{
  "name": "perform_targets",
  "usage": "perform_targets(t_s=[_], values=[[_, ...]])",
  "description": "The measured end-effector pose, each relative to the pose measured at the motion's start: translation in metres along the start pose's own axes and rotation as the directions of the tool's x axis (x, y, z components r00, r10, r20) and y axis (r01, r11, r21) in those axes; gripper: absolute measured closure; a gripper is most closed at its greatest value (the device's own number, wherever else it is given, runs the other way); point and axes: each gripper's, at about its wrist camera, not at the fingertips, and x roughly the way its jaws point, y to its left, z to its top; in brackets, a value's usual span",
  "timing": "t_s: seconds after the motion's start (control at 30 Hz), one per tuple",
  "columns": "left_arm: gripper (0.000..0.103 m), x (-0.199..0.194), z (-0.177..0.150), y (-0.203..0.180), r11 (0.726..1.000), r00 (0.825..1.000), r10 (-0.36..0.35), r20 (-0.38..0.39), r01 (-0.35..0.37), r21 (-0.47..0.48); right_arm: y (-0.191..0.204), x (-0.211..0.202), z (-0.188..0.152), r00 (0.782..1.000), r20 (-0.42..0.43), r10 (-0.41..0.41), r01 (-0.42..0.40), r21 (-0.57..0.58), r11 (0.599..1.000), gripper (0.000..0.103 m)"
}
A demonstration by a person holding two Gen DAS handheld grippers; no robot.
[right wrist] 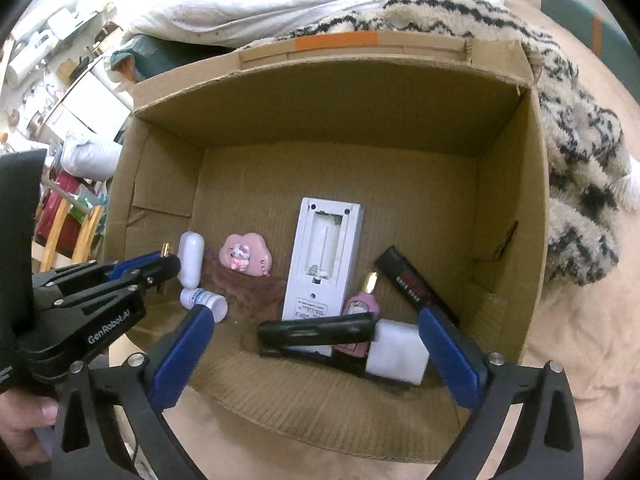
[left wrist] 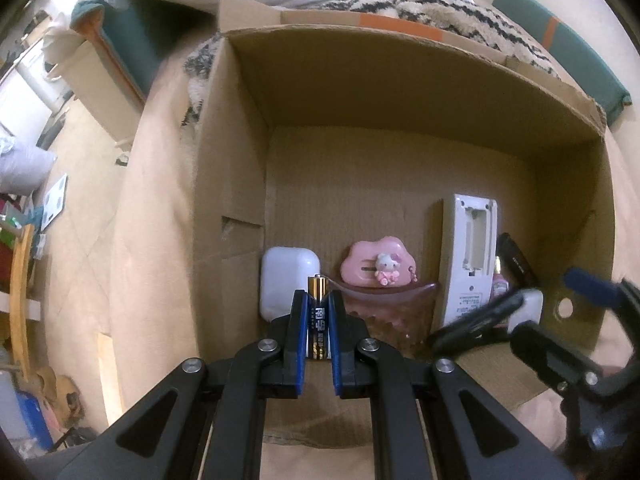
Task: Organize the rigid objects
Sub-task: 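Carry the flashlight and battery into the box and open both tools, then lower the right tool to the white pill bottle and grasp it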
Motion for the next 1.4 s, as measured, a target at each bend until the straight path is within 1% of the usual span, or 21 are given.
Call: perform_targets(t_s=[0.07,0.13,0.17,0.2,0.23,0.27,0.3,0.37,0.4,0.47,0.53,0.63,0.77,0.87,1.0,1.07,1.13,1.2,1.3,1.33,1.4], values=[[0.092,-0.001,0.000,-0.002,1.000,1.000,0.011,0.007,-0.011,0.013,0.001,-0.006,0.001,1.000,0.025,0.000,0.000,-0.001,1.000,0.000],[0.084,-0.003,0.000,-0.004,1.000,1.000,0.010,0.012,-0.010,0.019,-0.001,-0.013,0.002,0.998,0.059,-0.016,0.016,0.002,1.000,0.000],[0.072,-0.004,0.000,-0.004,1.000,1.000,0.007,0.014,-0.007,0.015,-0.001,-0.016,0.003,0.996,0.078,-0.043,0.043,0.005,0.999,0.000],[0.055,-0.006,-0.001,-0.003,1.000,1.000,0.002,0.020,-0.002,0.006,-0.002,-0.019,0.002,0.991,0.104,-0.089,0.088,0.007,0.996,0.000],[0.046,-0.008,-0.001,-0.002,1.000,1.000,0.000,0.028,0.000,-0.002,-0.002,-0.024,0.002,0.983,0.131,-0.129,0.130,0.005,0.992,0.000],[0.044,-0.012,-0.001,-0.002,1.000,0.999,-0.030,0.041,0.030,-0.006,-0.001,-0.028,0.002,0.972,0.157,-0.173,0.176,-0.004,0.984,0.000],[0.042,-0.014,-0.002,-0.004,0.999,0.998,-0.035,0.045,0.035,-0.004,0.000,-0.032,0.002,0.961,0.179,-0.213,0.218,-0.013,0.976,0.000],[0.042,-0.020,-0.003,-0.006,1.000,0.998,-0.020,0.052,0.020,0.003,0.001,-0.038,0.001,0.941,0.206,-0.268,0.279,-0.028,0.960,0.000],[0.042,-0.025,-0.004,-0.006,1.000,0.998,-0.023,0.060,0.023,0.003,0.000,-0.039,0.000,0.939,0.205,-0.277,0.288,-0.026,0.957,0.000],[0.042,-0.034,-0.005,-0.005,0.999,0.997,-0.046,0.066,0.045,0.005,-0.005,-0.041,0.000,0.945,0.191,-0.267,0.272,-0.002,0.962,0.000],[0.041,-0.043,-0.008,-0.002,0.998,0.995,-0.058,0.080,0.057,0.008,-0.013,-0.046,-0.003,0.953,0.181,-0.242,0.239,0.039,0.970,0.000],[0.041,-0.051,-0.016,0.006,0.999,0.994,-0.054,0.096,0.055,0.000,-0.021,-0.060,-0.007,0.959,0.202,-0.198,0.183,0.092,0.979,0.000],[0.041,-0.058,-0.028,0.019,0.997,0.994,-0.074,0.074,0.077,-0.033,-0.028,-0.079,-0.017,0.965,0.250,-0.082,0.044,0.154,0.987,0.000],[0.041,-0.067,-0.035,0.025,0.996,0.994,-0.073,0.086,0.077,-0.043,-0.033,-0.084,-0.031,0.970,0.244,0.001,-0.053,0.208,0.977,0.000],[0.041,-0.076,-0.044,0.034,0.996,0.993,-0.055,0.102,0.061,-0.063,-0.035,-0.083,-0.053,0.978,0.199,0.066,-0.119,0.265,0.957,0.000],[0.041,-0.078,-0.047,0.038,0.995,0.994,-0.049,0.100,0.057,-0.080,-0.034,-0.078,-0.064,0.985,0.164,0.056,-0.102,0.287,0.953,0.000],[0.041,-0.082,-0.051,0.040,0.995,0.995,-0.020,0.102,0.030,-0.093,-0.033,-0.070,-0.075,0.993,0.114,0.034,-0.067,0.302,0.951,0.000],[0.041,-0.085,-0.052,0.039,0.996,0.995,-0.003,0.105,0.013,-0.091,-0.032,-0.060,-0.083,0.997,0.059,0.046,-0.062,0.311,0.948,0.000],[0.041,-0.089,-0.056,0.042,0.996,0.993,0.004,0.115,0.006,-0.092,-0.026,-0.043,-0.091,0.999,-0.019,0.050,-0.042,0.298,0.954,0.000],[0.041,-0.089,-0.058,0.044,0.995,0.993,0.006,0.115,0.006,-0.099,-0.026,-0.036,-0.094,0.997,-0.038,0.064,-0.049,0.313,0.949,0.000],[0.041,-0.087,-0.062,0.047,0.994,0.995,0.002,0.100,0.010,-0.113,-0.027,-0.022,-0.099,0.989,-0.073,0.126,-0.091,0.363,0.927,0.000]])
